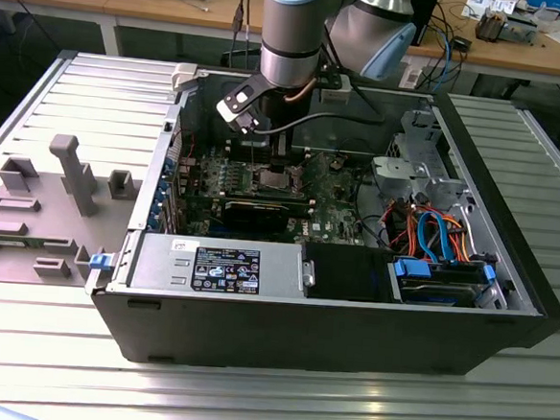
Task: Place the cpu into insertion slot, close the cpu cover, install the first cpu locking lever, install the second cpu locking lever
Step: 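Close the cpu cover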
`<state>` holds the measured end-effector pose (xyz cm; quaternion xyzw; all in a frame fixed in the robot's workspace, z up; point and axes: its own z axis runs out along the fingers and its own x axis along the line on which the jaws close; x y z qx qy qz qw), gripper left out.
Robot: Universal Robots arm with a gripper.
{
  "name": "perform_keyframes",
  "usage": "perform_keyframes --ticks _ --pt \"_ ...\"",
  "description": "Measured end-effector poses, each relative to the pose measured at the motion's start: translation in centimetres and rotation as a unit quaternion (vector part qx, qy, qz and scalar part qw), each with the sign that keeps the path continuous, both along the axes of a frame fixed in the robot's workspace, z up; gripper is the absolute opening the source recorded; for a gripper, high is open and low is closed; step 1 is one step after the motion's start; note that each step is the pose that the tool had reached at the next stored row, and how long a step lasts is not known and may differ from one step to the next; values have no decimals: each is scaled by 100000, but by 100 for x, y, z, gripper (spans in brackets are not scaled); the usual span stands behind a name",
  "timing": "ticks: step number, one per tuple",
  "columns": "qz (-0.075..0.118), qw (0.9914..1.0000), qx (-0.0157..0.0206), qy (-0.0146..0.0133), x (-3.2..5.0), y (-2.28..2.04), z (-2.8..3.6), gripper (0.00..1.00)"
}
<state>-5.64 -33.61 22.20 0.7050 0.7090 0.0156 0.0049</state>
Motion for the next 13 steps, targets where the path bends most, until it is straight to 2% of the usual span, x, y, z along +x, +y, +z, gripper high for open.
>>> perform_keyframes --ticks 8,13 --pt "-1 100000 -29 16 0 -1 7 11" --pt "3 100000 -23 18 1 -1 53 11"
